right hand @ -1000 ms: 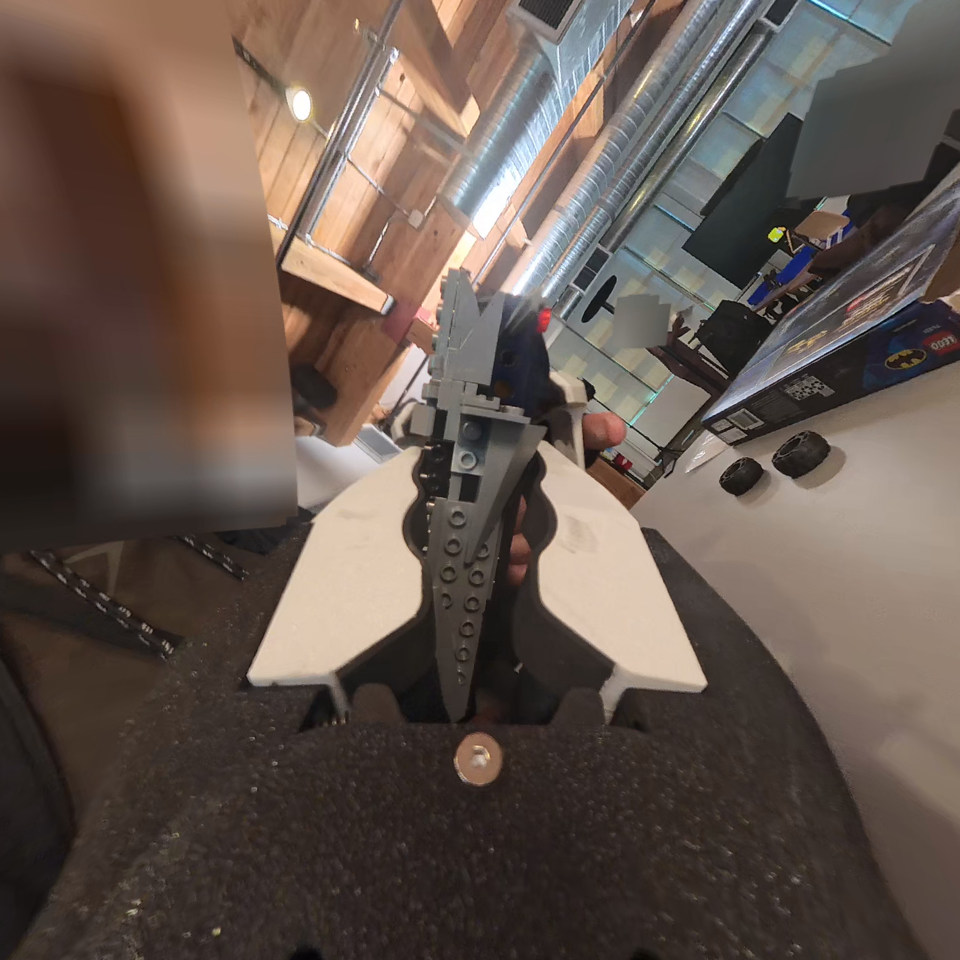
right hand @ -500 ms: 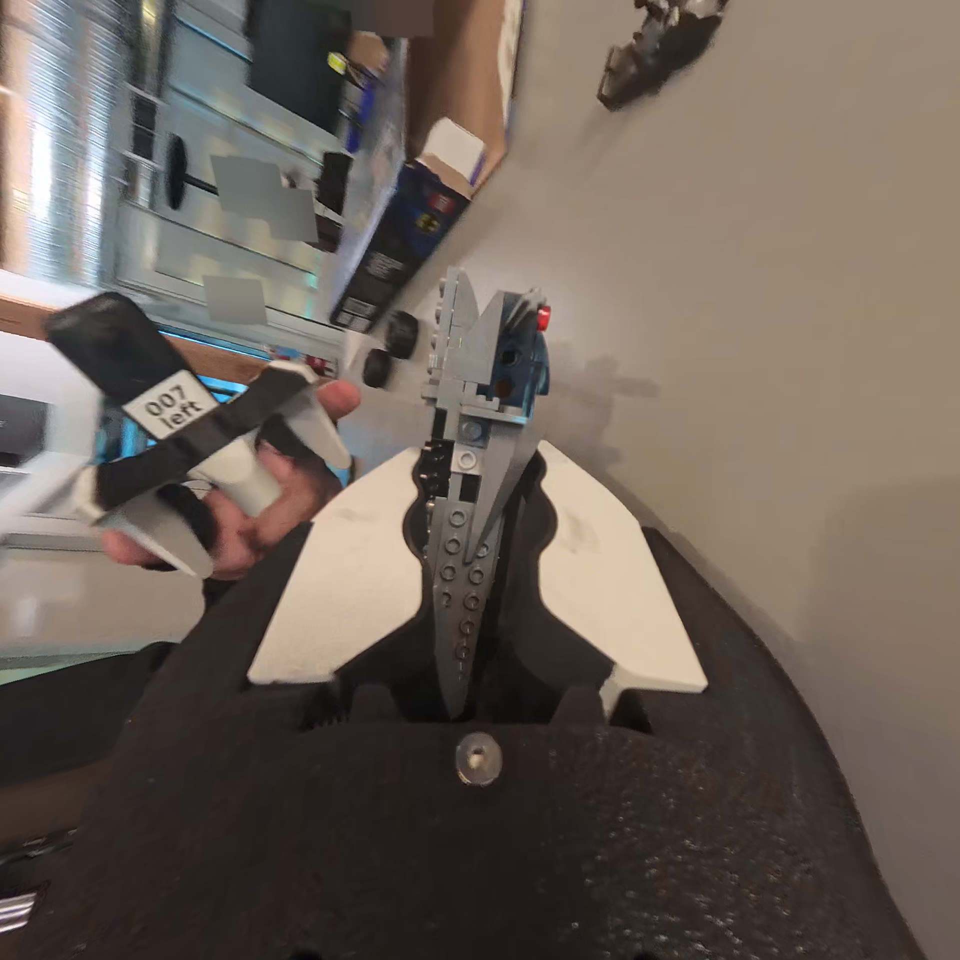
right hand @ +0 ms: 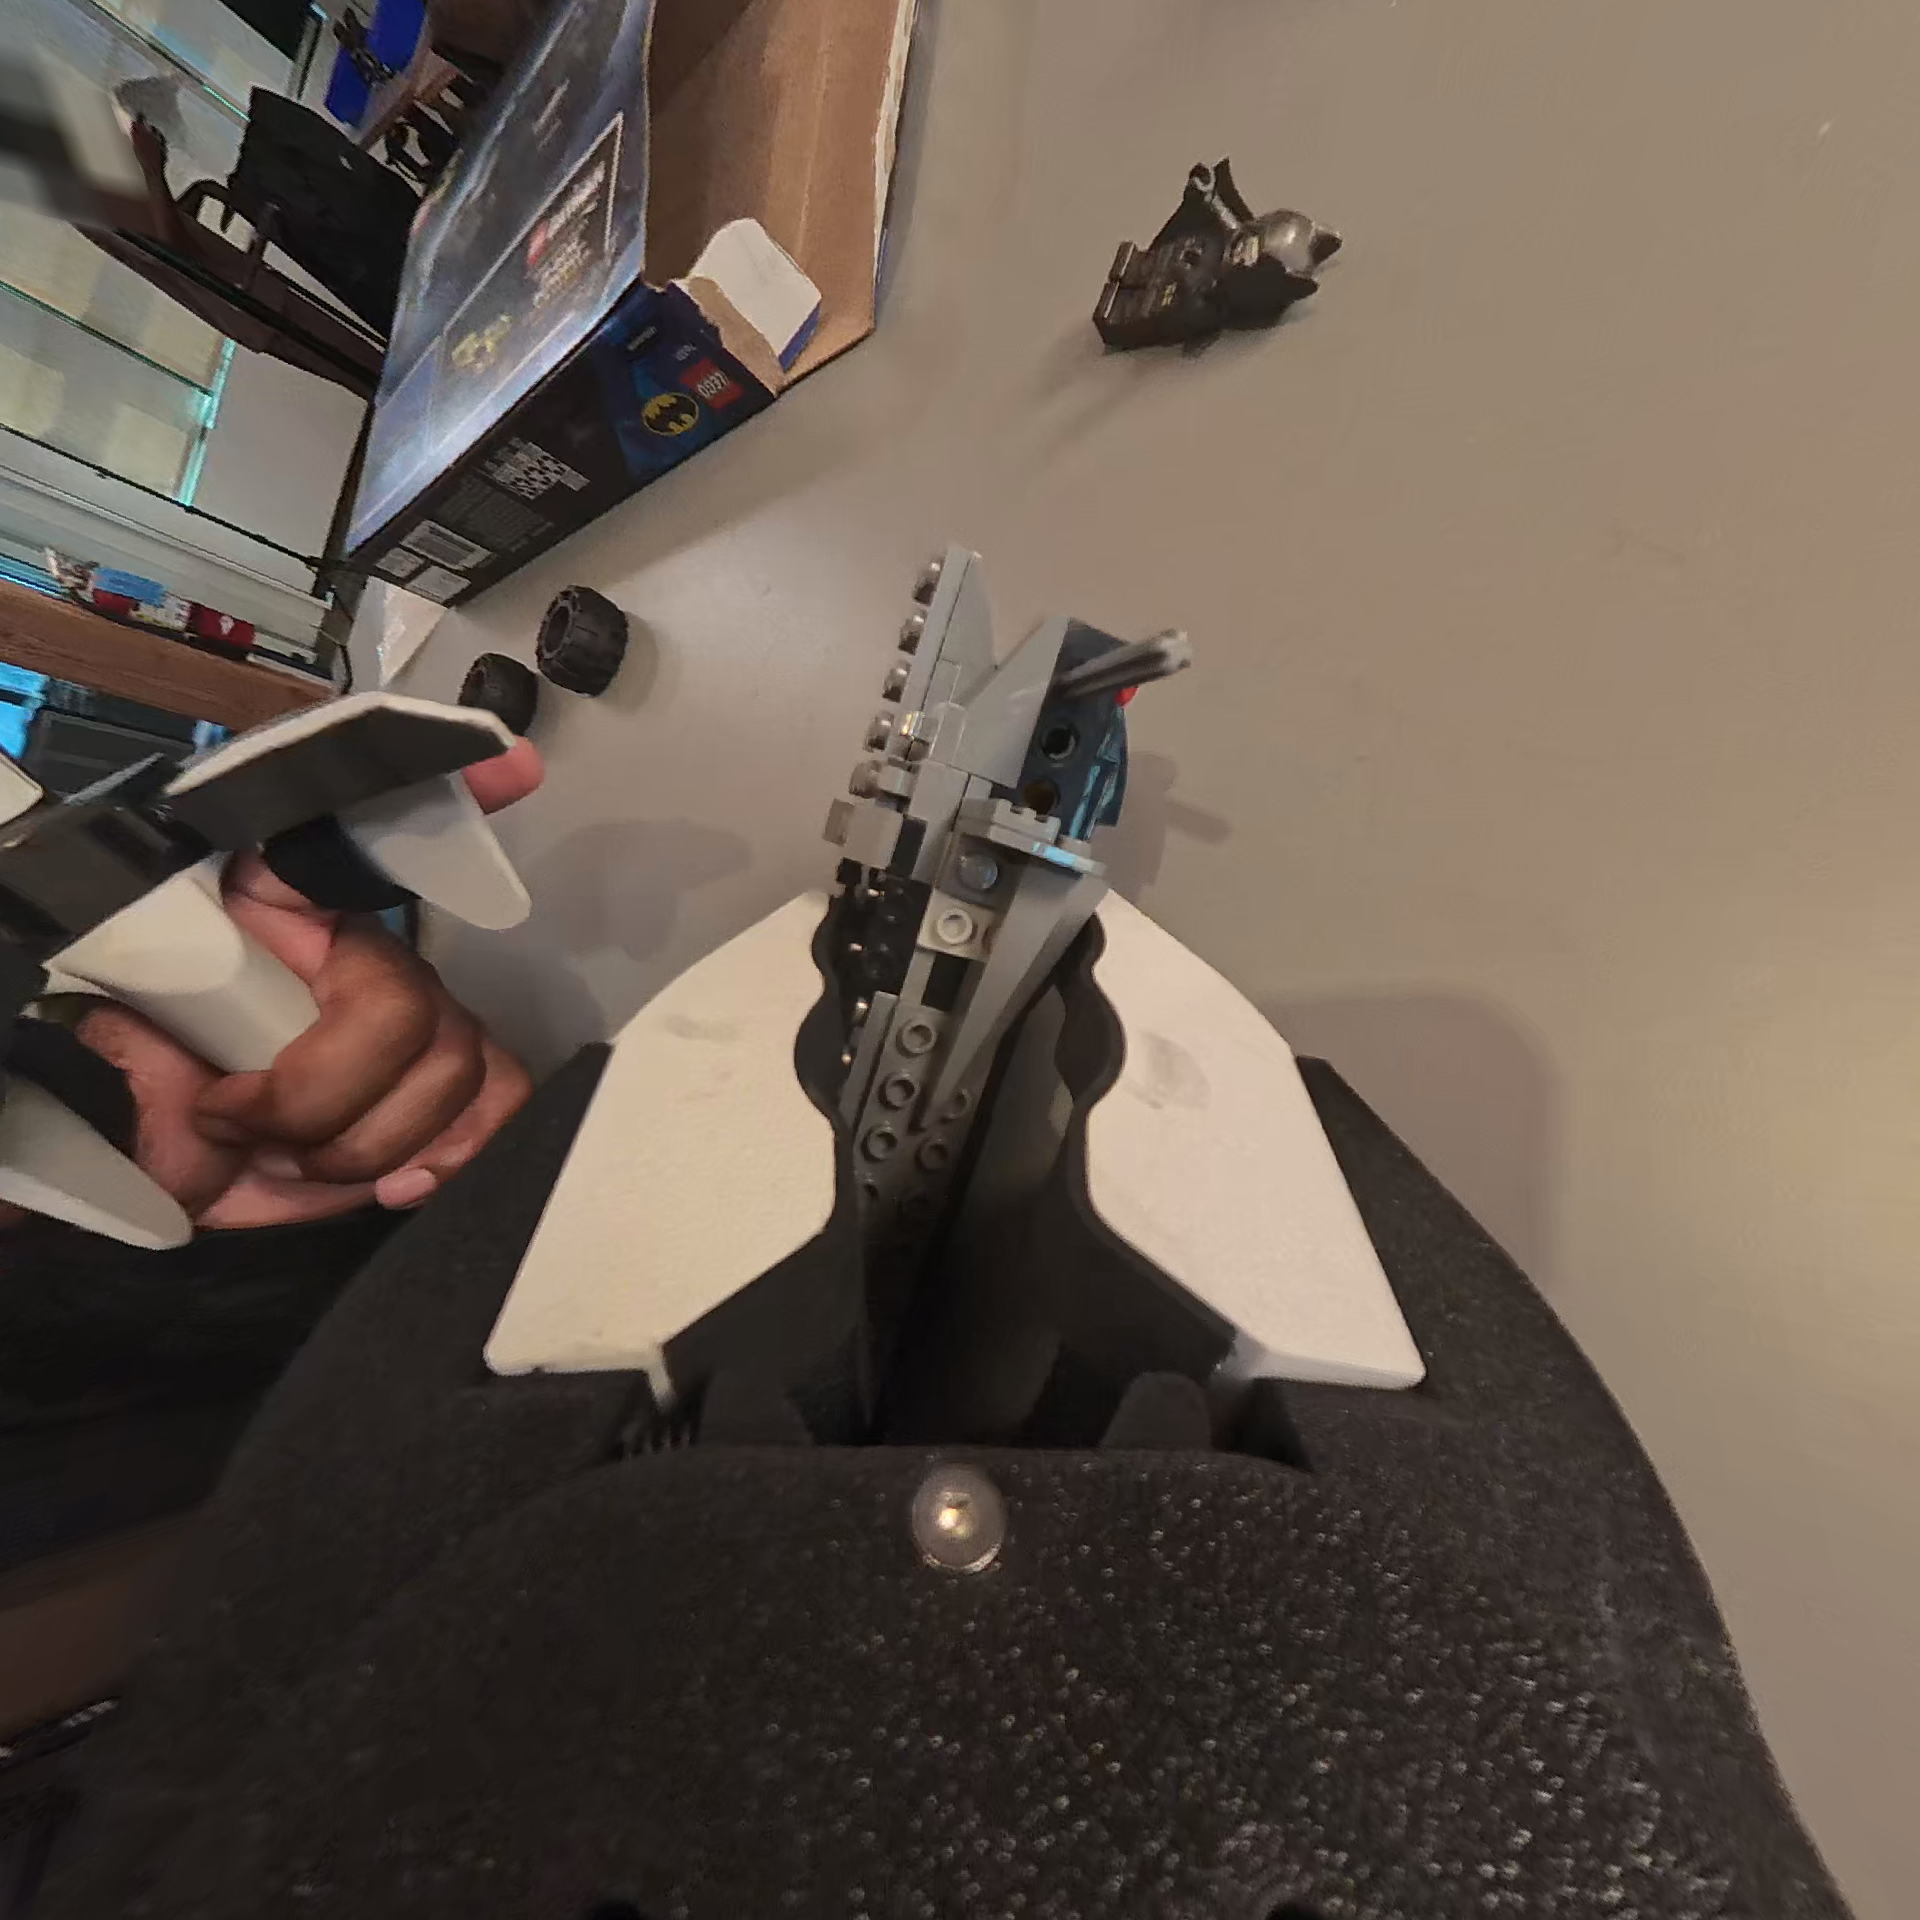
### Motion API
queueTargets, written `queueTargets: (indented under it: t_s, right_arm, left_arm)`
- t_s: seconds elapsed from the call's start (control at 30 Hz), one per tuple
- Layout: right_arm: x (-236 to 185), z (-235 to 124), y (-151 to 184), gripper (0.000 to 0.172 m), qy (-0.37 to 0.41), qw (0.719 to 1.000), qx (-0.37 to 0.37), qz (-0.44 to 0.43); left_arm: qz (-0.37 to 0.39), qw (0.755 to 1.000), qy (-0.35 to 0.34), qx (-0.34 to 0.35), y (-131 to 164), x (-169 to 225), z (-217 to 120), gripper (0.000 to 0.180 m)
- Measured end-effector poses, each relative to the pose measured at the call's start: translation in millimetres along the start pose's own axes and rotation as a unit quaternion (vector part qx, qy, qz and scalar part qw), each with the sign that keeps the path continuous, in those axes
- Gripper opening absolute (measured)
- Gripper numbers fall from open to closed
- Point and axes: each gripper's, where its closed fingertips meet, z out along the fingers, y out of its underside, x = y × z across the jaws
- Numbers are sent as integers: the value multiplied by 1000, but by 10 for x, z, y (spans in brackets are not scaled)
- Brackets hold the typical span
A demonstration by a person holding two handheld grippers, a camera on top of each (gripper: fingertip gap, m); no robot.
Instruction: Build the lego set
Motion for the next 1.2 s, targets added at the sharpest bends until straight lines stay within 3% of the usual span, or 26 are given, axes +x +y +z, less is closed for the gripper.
queueTargets:
  t_s: [0.43, 0.97, 1.2]
  right_arm:
    - [102, -35, 49, 60, 85, 993, -34, -71]
    - [164, -64, 117, 68, 128, 982, -87, -112]
    - [48, -68, 139, 77, 60, 991, -103, -57]
  left_arm:
    - [-3, 1000, 20, -5, 36, 75, 30, 90]
    - [17, 1000, 1, -10, 76, 80, -42, 94]
    - [33, 999, -14, -21, 119, 56, -46, 99]
